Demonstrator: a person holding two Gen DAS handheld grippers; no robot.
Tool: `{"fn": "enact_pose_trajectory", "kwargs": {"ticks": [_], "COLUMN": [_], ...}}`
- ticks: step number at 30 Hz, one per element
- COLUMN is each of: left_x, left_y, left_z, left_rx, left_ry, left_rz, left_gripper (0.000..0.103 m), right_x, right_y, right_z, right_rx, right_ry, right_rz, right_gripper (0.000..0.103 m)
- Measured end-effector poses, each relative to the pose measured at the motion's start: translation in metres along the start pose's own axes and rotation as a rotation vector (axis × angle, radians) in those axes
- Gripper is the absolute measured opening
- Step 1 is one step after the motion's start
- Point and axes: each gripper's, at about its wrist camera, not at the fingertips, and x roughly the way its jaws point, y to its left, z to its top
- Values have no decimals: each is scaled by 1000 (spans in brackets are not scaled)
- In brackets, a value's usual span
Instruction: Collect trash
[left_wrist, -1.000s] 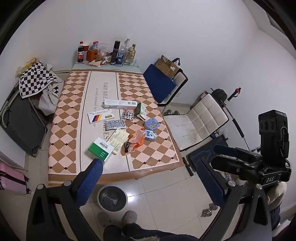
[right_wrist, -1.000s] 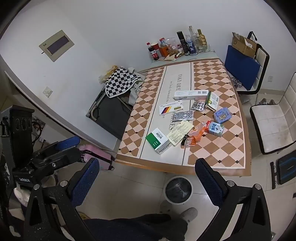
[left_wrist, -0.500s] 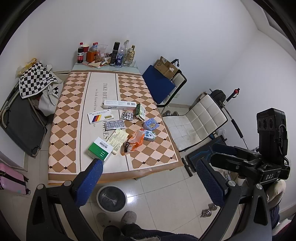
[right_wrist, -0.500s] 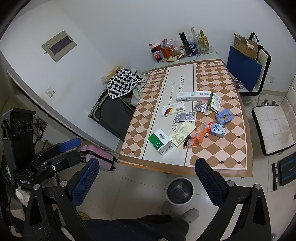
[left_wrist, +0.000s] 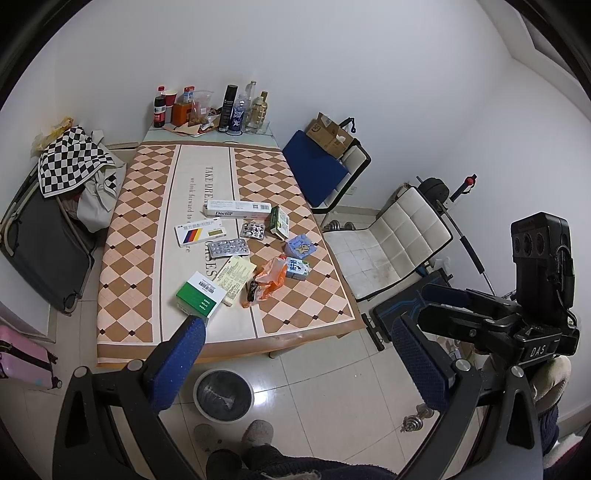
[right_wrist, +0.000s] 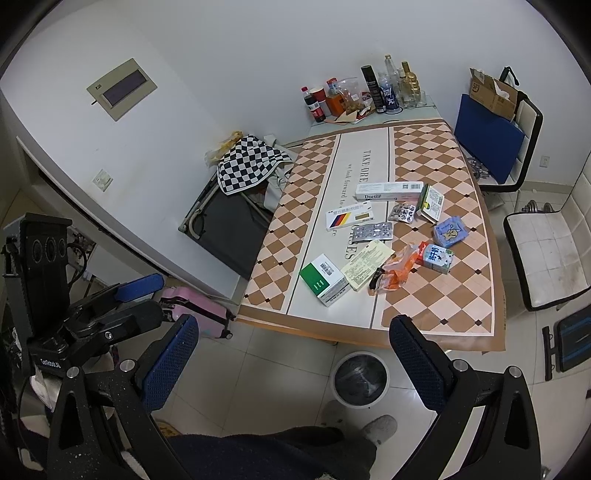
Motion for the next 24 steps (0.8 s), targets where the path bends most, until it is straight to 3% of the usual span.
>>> {"fn": "enact_pose_trajectory", "kwargs": {"ticks": [24], "left_x": [-13], "left_y": [-2], "left_z": [-2], "left_rx": [2], "left_ry": [-8], "left_rz": [1], "left_gripper": [103], "right_x": [3], "right_y": [11], "right_z": [-4], "right_rx": [-7], "right_ry": [-2], "right_rz": [7], "right_gripper": [103]}}
